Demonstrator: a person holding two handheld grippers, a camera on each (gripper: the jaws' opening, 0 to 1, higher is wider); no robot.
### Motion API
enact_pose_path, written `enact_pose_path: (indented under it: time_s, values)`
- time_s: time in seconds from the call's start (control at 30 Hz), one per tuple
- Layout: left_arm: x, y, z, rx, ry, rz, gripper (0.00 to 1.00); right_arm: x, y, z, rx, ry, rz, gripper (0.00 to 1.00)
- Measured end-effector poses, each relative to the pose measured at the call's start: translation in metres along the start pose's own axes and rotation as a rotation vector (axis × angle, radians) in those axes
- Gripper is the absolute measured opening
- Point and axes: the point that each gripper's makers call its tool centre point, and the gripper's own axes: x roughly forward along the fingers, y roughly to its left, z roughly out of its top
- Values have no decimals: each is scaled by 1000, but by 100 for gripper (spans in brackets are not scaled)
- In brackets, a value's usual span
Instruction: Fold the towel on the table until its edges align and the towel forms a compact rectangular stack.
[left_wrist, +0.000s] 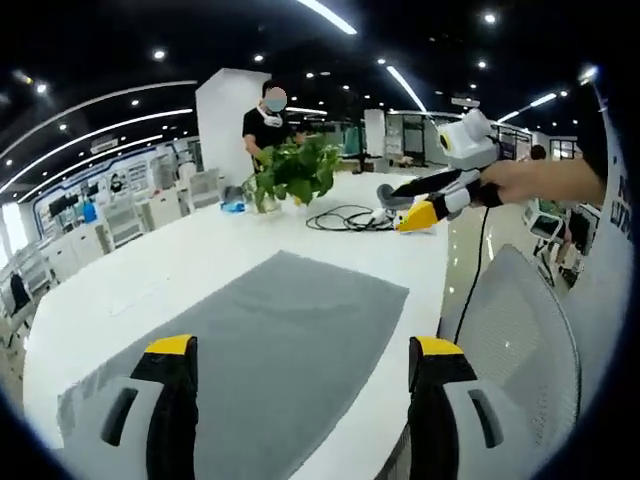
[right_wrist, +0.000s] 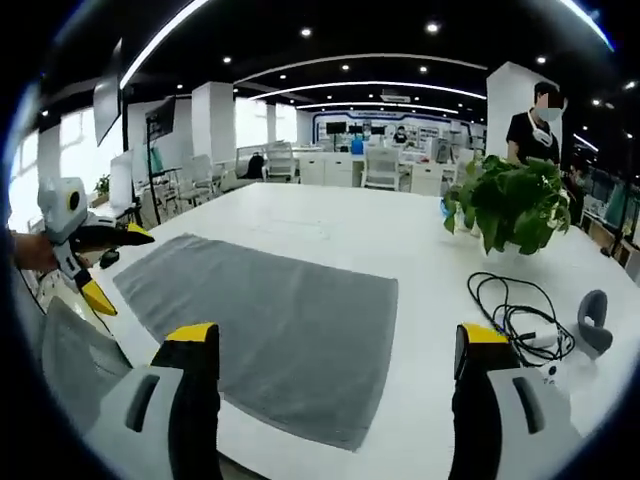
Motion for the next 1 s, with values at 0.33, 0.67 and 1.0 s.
enact_pose_path:
  time_s: [0.33, 0.67, 1.0]
  values:
    - [57, -16, 33, 51, -15, -79, 87, 9, -46, 41, -23, -60, -30, 98]
    - [108, -55, 34, 145, 40, -182, 87, 43, -76, 62, -46, -75, -5, 97]
    - [150, -95, 27, 227, 61, -270, 82, 93, -83, 58, -5, -58, 39, 91]
